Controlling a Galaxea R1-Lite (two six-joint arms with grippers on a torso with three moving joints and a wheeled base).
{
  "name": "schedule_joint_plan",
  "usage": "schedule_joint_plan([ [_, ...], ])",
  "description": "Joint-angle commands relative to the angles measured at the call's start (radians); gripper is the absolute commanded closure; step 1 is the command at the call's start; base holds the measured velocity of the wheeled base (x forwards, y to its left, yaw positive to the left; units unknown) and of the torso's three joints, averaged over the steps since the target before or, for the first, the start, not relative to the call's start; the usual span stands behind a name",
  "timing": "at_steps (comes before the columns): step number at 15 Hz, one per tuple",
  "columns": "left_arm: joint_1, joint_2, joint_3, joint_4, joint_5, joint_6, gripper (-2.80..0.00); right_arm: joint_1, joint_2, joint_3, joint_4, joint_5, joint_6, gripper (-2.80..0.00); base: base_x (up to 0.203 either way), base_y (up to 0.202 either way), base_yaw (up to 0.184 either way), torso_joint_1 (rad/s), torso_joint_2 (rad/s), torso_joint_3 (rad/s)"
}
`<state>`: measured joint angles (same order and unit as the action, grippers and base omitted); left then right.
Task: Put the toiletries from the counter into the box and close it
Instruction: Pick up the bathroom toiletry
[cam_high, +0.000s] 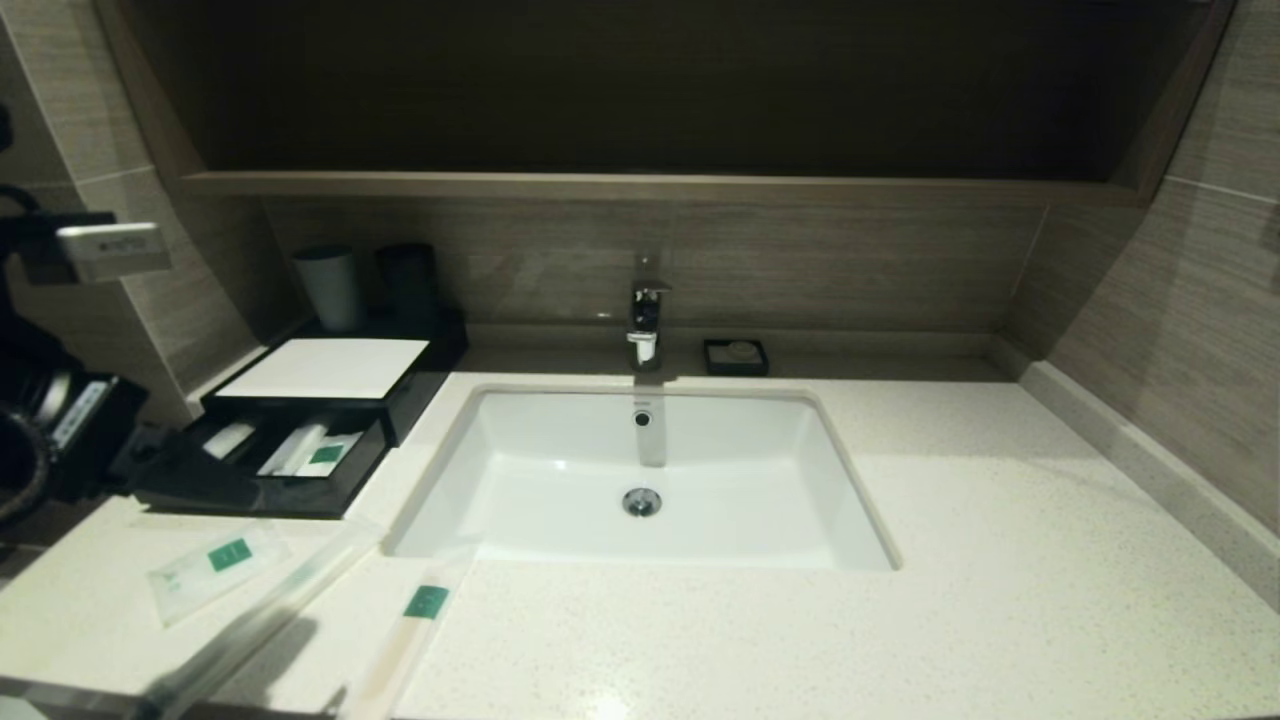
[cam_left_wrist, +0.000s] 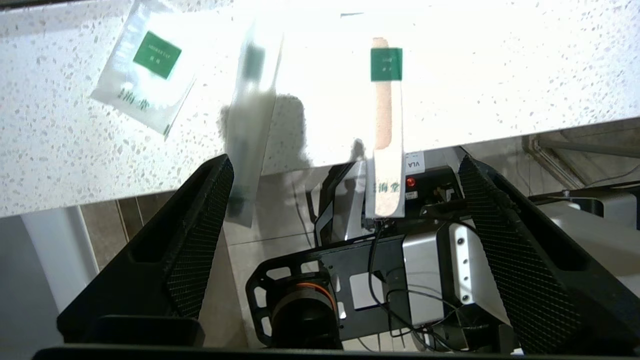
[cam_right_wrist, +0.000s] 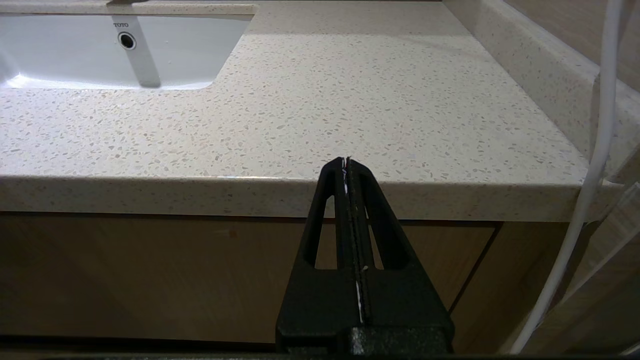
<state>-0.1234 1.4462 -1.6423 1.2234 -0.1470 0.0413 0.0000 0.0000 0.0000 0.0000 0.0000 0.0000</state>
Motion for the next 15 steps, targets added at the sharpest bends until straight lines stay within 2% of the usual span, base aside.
schedule_joint_plan([
  [1, -0.048, 0.077, -0.054, 0.016, 0.005, -0.025, -2.80, 0.000, 0.000, 0.000, 0.000, 0.000, 0.000, 0.00, 0.000, 0.000, 0.000, 0.000, 0.00, 0.000],
  [5, -0.173, 0.114, -0.079, 0.043, 0.035, -0.112, -2.80, 0.000, 0.000, 0.000, 0.000, 0.000, 0.000, 0.00, 0.000, 0.000, 0.000, 0.000, 0.00, 0.000],
  [9, -0.235, 0.100, -0.063, 0.111, 0.051, -0.139, -2.80, 0.000, 0.000, 0.000, 0.000, 0.000, 0.000, 0.00, 0.000, 0.000, 0.000, 0.000, 0.00, 0.000],
  [12, -0.288, 0.071, 0.027, 0.131, 0.096, -0.208, -2.80, 0.000, 0.000, 0.000, 0.000, 0.000, 0.000, 0.00, 0.000, 0.000, 0.000, 0.000, 0.00, 0.000],
  [15, -0.325, 0.005, 0.129, 0.132, 0.109, -0.224, -2.80, 0.000, 0.000, 0.000, 0.000, 0.000, 0.000, 0.00, 0.000, 0.000, 0.000, 0.000, 0.00, 0.000],
])
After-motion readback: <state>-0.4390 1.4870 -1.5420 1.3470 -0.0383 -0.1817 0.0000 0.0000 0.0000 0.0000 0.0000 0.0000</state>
